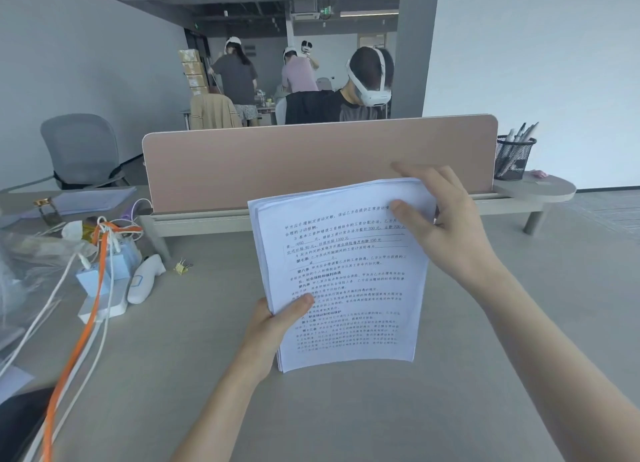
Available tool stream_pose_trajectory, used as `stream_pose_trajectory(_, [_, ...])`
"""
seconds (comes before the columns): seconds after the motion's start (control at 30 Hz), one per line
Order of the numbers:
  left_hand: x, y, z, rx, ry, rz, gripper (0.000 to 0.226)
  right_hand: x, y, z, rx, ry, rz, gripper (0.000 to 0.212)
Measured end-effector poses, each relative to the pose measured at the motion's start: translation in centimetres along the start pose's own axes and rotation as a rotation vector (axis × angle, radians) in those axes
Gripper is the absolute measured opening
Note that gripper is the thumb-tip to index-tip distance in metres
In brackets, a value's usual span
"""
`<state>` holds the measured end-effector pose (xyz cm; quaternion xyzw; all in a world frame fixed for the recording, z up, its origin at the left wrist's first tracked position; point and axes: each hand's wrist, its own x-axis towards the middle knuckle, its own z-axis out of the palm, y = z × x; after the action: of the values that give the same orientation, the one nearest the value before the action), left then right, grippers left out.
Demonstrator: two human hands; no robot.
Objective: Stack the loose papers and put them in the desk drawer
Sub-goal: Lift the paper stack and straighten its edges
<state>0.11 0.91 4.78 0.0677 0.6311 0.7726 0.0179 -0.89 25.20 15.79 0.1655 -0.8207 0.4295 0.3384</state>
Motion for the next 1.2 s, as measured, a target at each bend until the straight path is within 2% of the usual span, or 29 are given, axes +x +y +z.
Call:
stream_pose_trajectory(0.07, [0.0,-0.1,-0.1,-0.014,-0.005,0.004,0.021,-0.8,0.3,0.4,0.269,0.003,0.156,0.06])
stream_pose_trajectory(0.13, [-0.1,-0.3,-0.2,-0.026,-0.019,0.01,0.023,-2.4,0.8,1.0,0.552,0.027,0.369,0.052])
stream_pose_trajectory(0.23, [-0.1,-0.9,-0.2,-0.005,-0.012,0.013,0.024,-5.3,2.4,2.6,0.589,-0.046,0.545,0.028])
stream_pose_trajectory(0.33, [0.1,-1.4,0.0,0.024,0.035,-0.011,0.023,-7.2,3.7,4.1,0.67,-0.061,0.621,0.03])
stream_pose_trajectory(0.4, [0.3,-1.4,0.2,0.02,0.061,-0.026,0.026,-7.5,4.0,4.5,0.693,-0.025,0.621,0.034])
stream_pose_trajectory(0.5, [0.7,-1.3,0.2,-0.027,0.065,-0.083,0.058,-7.2,4.3,4.5,0.711,0.025,0.602,0.035])
stream_pose_trajectory(0.67, [0.1,-1.4,0.6,0.043,0.032,-0.03,0.032,-8.1,4.8,4.7,0.565,0.005,0.565,0.031])
stream_pose_trajectory(0.77, [-0.2,-1.5,0.7,0.061,0.087,0.037,0.03,-8.6,5.5,4.8,0.51,0.022,0.593,0.021])
stream_pose_trajectory(0.87, [-0.3,-1.1,0.9,0.041,0.101,0.078,0.023,-8.3,5.2,4.5,0.564,0.019,0.598,0.024])
stream_pose_trajectory(1.03, [-0.2,-0.8,1.5,0.053,0.121,0.055,0.021,-7.6,4.6,4.3,0.623,-0.043,0.543,0.039])
stream_pose_trajectory(1.2, [-0.5,-2.1,1.3,0.083,0.177,0.02,0.017,-8.1,5.3,4.7,0.64,-0.048,0.556,0.032])
